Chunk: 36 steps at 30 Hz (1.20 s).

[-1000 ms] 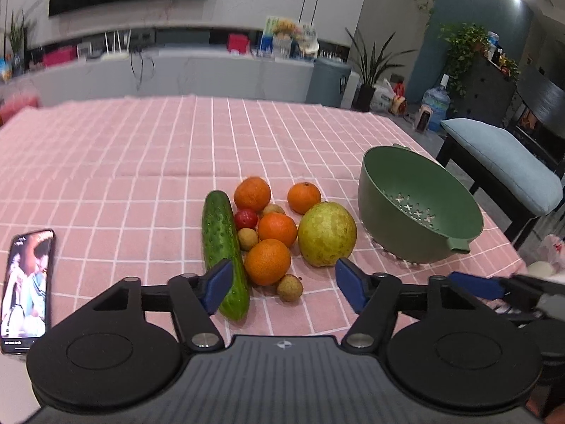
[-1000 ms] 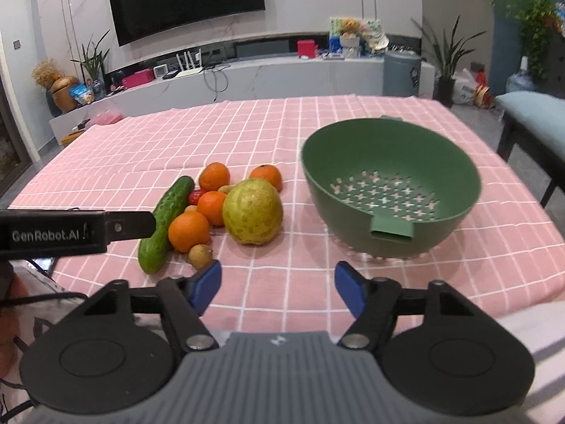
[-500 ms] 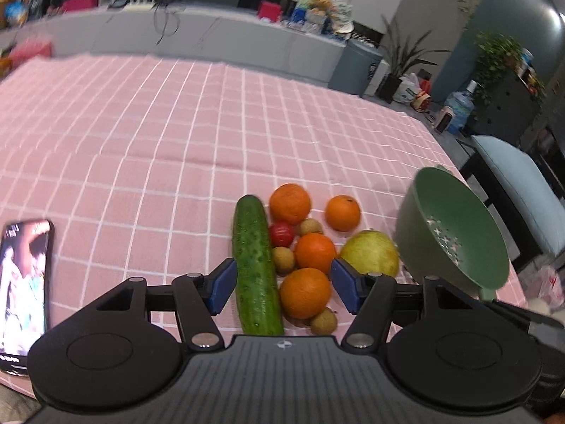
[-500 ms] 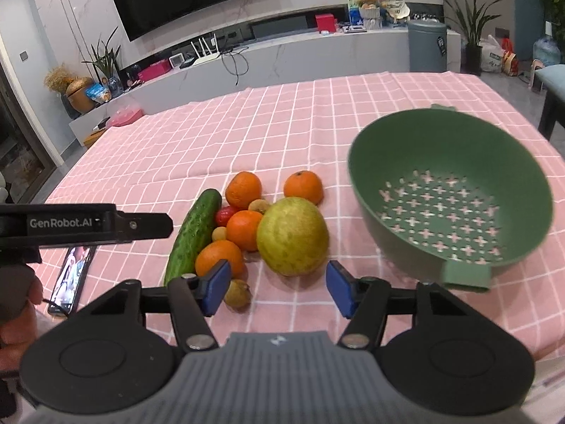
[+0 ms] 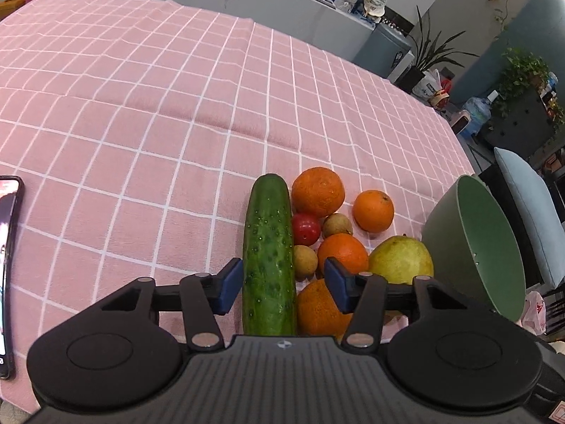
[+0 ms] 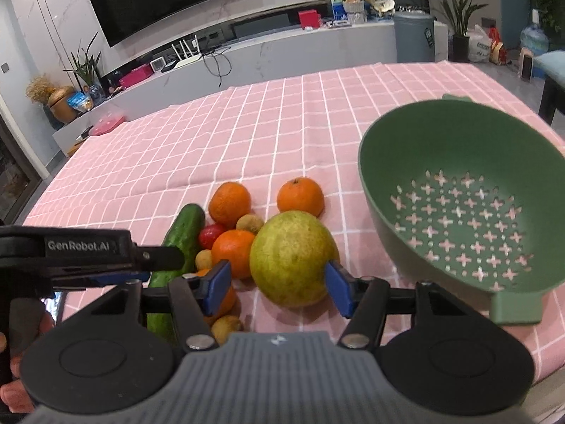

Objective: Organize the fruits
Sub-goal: 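Close the right tool on the pear while the left tool closes on the cucumber, then lift the pear with the right tool while the left tool carries the cucumber over the colander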

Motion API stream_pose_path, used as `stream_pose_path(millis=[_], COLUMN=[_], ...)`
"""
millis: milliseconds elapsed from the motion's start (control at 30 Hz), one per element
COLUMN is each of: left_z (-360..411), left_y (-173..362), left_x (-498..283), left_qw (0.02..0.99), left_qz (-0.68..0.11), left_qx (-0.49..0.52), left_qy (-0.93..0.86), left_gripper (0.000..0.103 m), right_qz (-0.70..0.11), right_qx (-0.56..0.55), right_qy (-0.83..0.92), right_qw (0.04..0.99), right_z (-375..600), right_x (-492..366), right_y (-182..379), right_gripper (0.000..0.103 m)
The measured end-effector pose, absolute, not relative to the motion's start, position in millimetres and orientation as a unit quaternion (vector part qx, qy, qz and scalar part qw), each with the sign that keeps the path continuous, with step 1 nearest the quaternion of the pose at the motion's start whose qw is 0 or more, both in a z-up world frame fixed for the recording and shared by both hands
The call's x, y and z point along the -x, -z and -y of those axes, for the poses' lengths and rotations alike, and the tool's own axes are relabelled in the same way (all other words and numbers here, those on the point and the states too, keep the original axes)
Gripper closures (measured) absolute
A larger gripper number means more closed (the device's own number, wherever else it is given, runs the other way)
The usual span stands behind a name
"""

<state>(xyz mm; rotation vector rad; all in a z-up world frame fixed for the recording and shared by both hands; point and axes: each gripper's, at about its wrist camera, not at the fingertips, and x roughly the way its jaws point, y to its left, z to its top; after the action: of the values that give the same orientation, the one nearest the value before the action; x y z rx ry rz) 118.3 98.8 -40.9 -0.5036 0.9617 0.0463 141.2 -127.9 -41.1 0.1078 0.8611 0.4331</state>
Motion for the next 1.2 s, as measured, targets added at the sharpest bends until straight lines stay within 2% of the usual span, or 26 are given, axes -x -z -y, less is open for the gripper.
stream_pose_path(millis=[367, 600, 700, 1200], left_z=[-98.5, -97.8, -98.1, -99.8], left_y=[53.1, 54.7, 54.4, 44.7], left_x=[-129.9, -129.5, -129.1, -114.9], left_qw=[0.846, 0.847, 0.847, 0.858], left_qz=[-0.475, -0.476, -0.476, -0.451], left_qx=[0.241, 0.234, 0.234, 0.243], left_qy=[-0.027, -0.037, -0.037, -0.037], left_gripper=[0.047, 0.062, 0.062, 0.063], right_qz=[-0.406, -0.397, -0.402, -0.404], right_qx=[-0.006, 0.025, 0.038, 0.028], right_qy=[-0.175, -0.176, -0.178, -0.189], right_qw=[0.897, 0.9, 0.897, 0.895], right_z=[116.2, 106.5, 104.3, 115.0], right_x=[-148.1, -143.7, -145.0, -134.0], right_y=[48.9, 49.4, 50.0, 47.9], right_gripper=[0.045, 0.045, 0.039, 0.043])
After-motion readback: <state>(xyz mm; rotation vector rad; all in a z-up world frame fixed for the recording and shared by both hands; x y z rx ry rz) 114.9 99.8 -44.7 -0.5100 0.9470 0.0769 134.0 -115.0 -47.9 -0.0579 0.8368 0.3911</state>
